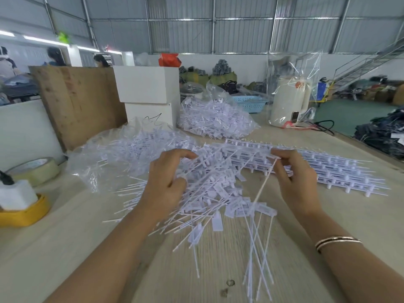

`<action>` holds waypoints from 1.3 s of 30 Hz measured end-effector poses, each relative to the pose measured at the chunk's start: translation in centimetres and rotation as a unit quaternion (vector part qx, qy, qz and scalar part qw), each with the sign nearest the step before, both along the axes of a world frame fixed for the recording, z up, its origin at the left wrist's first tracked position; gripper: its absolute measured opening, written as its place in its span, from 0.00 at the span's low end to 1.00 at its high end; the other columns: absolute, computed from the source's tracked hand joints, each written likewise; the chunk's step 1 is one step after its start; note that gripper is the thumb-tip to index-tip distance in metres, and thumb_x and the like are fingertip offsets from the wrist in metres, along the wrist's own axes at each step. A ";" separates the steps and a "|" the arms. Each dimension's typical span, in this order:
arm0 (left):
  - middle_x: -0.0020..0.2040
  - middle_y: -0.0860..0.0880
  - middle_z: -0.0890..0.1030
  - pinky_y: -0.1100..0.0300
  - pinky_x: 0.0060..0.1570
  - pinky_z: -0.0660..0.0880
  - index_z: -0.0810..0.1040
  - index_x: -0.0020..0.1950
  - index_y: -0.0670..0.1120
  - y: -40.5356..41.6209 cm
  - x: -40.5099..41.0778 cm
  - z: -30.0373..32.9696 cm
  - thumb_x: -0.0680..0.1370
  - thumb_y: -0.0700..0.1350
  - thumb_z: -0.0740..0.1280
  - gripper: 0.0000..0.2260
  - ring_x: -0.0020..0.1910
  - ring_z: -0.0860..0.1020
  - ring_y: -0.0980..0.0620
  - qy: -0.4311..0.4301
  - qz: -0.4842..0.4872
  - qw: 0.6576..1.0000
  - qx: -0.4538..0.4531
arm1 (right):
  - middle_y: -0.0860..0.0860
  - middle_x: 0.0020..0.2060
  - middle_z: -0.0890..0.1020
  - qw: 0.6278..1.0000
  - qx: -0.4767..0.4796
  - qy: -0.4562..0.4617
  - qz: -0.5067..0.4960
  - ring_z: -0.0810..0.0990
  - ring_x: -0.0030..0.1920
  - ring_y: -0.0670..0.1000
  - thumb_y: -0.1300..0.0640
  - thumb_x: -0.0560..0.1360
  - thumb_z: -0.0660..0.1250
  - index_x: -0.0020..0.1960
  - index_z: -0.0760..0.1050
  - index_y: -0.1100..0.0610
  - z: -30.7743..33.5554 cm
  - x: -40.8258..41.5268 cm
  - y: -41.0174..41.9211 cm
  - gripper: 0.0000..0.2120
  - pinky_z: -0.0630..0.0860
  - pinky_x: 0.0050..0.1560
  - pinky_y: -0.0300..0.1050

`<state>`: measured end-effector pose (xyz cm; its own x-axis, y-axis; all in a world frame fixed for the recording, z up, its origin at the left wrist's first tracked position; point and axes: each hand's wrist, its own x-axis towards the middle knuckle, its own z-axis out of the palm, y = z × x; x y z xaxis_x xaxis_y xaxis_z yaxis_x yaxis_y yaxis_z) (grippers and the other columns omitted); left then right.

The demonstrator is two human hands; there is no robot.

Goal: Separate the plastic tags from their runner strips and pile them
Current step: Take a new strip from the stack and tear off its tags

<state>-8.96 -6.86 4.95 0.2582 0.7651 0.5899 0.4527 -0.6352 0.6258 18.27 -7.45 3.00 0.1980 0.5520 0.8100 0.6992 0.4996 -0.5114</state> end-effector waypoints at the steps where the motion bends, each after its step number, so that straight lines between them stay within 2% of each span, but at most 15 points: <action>1: 0.60 0.52 0.75 0.54 0.63 0.63 0.72 0.57 0.57 0.0 0.0 0.3 0.67 0.43 0.58 0.20 0.64 0.69 0.53 -0.067 -0.059 0.996 -0.017 | 0.36 0.43 0.76 1.000 0.007 -0.008 0.009 0.76 0.44 0.45 0.63 0.76 0.64 0.54 0.73 0.45 0.0 -0.2 -0.1 0.14 0.69 0.39 0.32; 4: 0.55 0.47 0.80 0.55 0.57 0.70 0.76 0.55 0.46 0.0 0.0 0.8 0.71 0.58 0.64 0.19 0.58 0.76 0.48 -0.323 -0.251 0.906 -0.104 | 0.35 0.42 0.75 0.999 0.003 -0.038 0.016 0.74 0.41 0.42 0.64 0.76 0.64 0.54 0.73 0.48 0.0 -0.3 -0.1 0.13 0.69 0.38 0.29; 6: 0.52 0.46 0.80 0.55 0.53 0.71 0.78 0.54 0.45 0.2 -0.1 0.8 0.76 0.61 0.57 0.22 0.54 0.77 0.49 -0.442 -0.277 0.840 -0.152 | 0.36 0.42 0.76 0.999 -0.020 -0.012 0.037 0.76 0.42 0.47 0.64 0.77 0.62 0.53 0.72 0.47 0.0 0.1 -0.1 0.12 0.70 0.38 0.33; 7: 0.51 0.47 0.81 0.56 0.52 0.71 0.79 0.52 0.46 0.4 0.0 0.8 0.77 0.59 0.54 0.21 0.52 0.77 0.50 -0.460 -0.251 0.837 -0.160 | 0.39 0.42 0.77 0.998 -0.030 -0.002 0.056 0.77 0.43 0.48 0.64 0.77 0.62 0.53 0.71 0.46 0.1 0.2 -0.2 0.13 0.71 0.40 0.34; 9: 0.50 0.50 0.81 0.56 0.53 0.70 0.79 0.48 0.49 0.7 0.6 0.7 0.77 0.53 0.56 0.14 0.51 0.77 0.53 -0.415 -0.144 0.885 -0.152 | 0.47 0.45 0.79 0.994 -0.030 -0.027 0.100 0.77 0.45 0.48 0.63 0.78 0.62 0.54 0.72 0.47 0.0 -0.2 -0.6 0.12 0.71 0.44 0.33; 12: 0.54 0.58 0.79 0.63 0.53 0.71 0.80 0.46 0.58 0.3 1.4 0.9 0.79 0.50 0.58 0.11 0.55 0.76 0.59 -0.192 -0.047 0.966 -0.167 | 0.47 0.46 0.79 0.979 -0.012 -0.112 0.170 0.77 0.46 0.49 0.62 0.75 0.62 0.55 0.75 0.50 -0.2 -2.1 -0.9 0.11 0.71 0.47 0.35; 14: 0.51 0.62 0.79 0.71 0.44 0.71 0.79 0.48 0.61 -0.6 1.6 0.4 0.81 0.56 0.55 0.13 0.49 0.76 0.65 -0.001 -0.080 0.983 -0.163 | 0.49 0.43 0.78 0.972 -0.002 -0.157 0.177 0.77 0.44 0.49 0.61 0.76 0.63 0.55 0.77 0.52 -0.4 -3.3 -0.8 0.10 0.74 0.45 0.43; 16: 0.37 0.60 0.79 0.66 0.38 0.70 0.79 0.47 0.56 -1.2 2.0 -0.4 0.80 0.58 0.54 0.16 0.35 0.76 0.63 0.112 -0.086 0.983 -0.121 | 0.52 0.41 0.79 0.968 0.013 -0.186 0.166 0.77 0.42 0.49 0.57 0.76 0.64 0.53 0.79 0.57 -0.7 -4.0 -0.7 0.09 0.74 0.42 0.47; 18: 0.27 0.57 0.73 0.60 0.32 0.65 0.76 0.41 0.51 -1.3 2.4 -1.0 0.80 0.56 0.58 0.14 0.25 0.69 0.60 0.122 -0.077 0.983 -0.116 | 0.53 0.40 0.80 0.965 0.012 -0.200 0.168 0.77 0.41 0.49 0.53 0.74 0.64 0.51 0.81 0.59 -0.8 -4.4 -0.8 0.13 0.74 0.41 0.48; 24: 0.27 0.55 0.71 0.61 0.32 0.64 0.73 0.41 0.57 -1.0 2.6 -1.5 0.80 0.52 0.60 0.09 0.27 0.69 0.60 0.196 -0.086 0.973 -0.087 | 0.47 0.34 0.82 0.936 0.039 -0.320 0.141 0.80 0.33 0.48 0.48 0.70 0.69 0.41 0.82 0.57 -0.7 -5.1 -0.8 0.12 0.69 0.37 0.42; 27: 0.32 0.54 0.73 0.59 0.35 0.66 0.76 0.45 0.53 -0.6 2.1 -1.3 0.80 0.50 0.60 0.08 0.30 0.70 0.59 0.202 -0.101 0.971 -0.077 | 0.46 0.32 0.82 0.936 0.006 -0.306 0.174 0.78 0.32 0.45 0.48 0.70 0.70 0.41 0.82 0.56 -0.7 -5.0 -0.6 0.11 0.69 0.37 0.37; 30: 0.32 0.55 0.72 0.66 0.33 0.63 0.75 0.45 0.51 -0.7 2.0 -1.1 0.81 0.50 0.60 0.08 0.31 0.70 0.61 0.208 -0.125 0.967 -0.076 | 0.46 0.32 0.81 0.933 -0.014 -0.288 0.217 0.77 0.32 0.42 0.45 0.75 0.63 0.42 0.81 0.55 -0.6 -5.0 -0.5 0.15 0.70 0.36 0.38; 34: 0.27 0.56 0.68 0.67 0.30 0.60 0.68 0.40 0.60 -1.0 2.0 -0.6 0.79 0.51 0.61 0.08 0.28 0.68 0.59 0.192 -0.148 0.969 -0.037 | 0.45 0.35 0.81 0.937 -0.135 -0.132 0.293 0.79 0.36 0.43 0.48 0.76 0.64 0.43 0.82 0.57 -0.8 -4.6 -0.5 0.14 0.75 0.38 0.41; 37: 0.27 0.53 0.69 0.66 0.28 0.60 0.72 0.43 0.59 -0.7 1.1 -0.3 0.79 0.59 0.57 0.08 0.25 0.65 0.57 0.145 -0.131 0.980 -0.036 | 0.42 0.37 0.81 0.935 -0.165 -0.156 0.272 0.79 0.38 0.43 0.48 0.75 0.63 0.45 0.81 0.54 -0.8 -3.4 -0.4 0.12 0.76 0.41 0.41; 39: 0.26 0.51 0.66 0.62 0.29 0.61 0.75 0.47 0.59 -0.3 0.4 -0.4 0.80 0.55 0.55 0.09 0.24 0.63 0.57 0.136 -0.122 0.981 -0.070 | 0.36 0.42 0.79 0.942 -0.166 -0.158 0.246 0.79 0.43 0.40 0.50 0.75 0.62 0.51 0.80 0.49 -0.3 -2.7 -0.4 0.11 0.74 0.43 0.34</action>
<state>-8.59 -7.12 4.50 0.5772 0.7297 0.3666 0.4598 -0.6615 0.5925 15.57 -7.84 2.67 -0.3697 0.7476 0.5517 0.5678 0.6518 -0.5027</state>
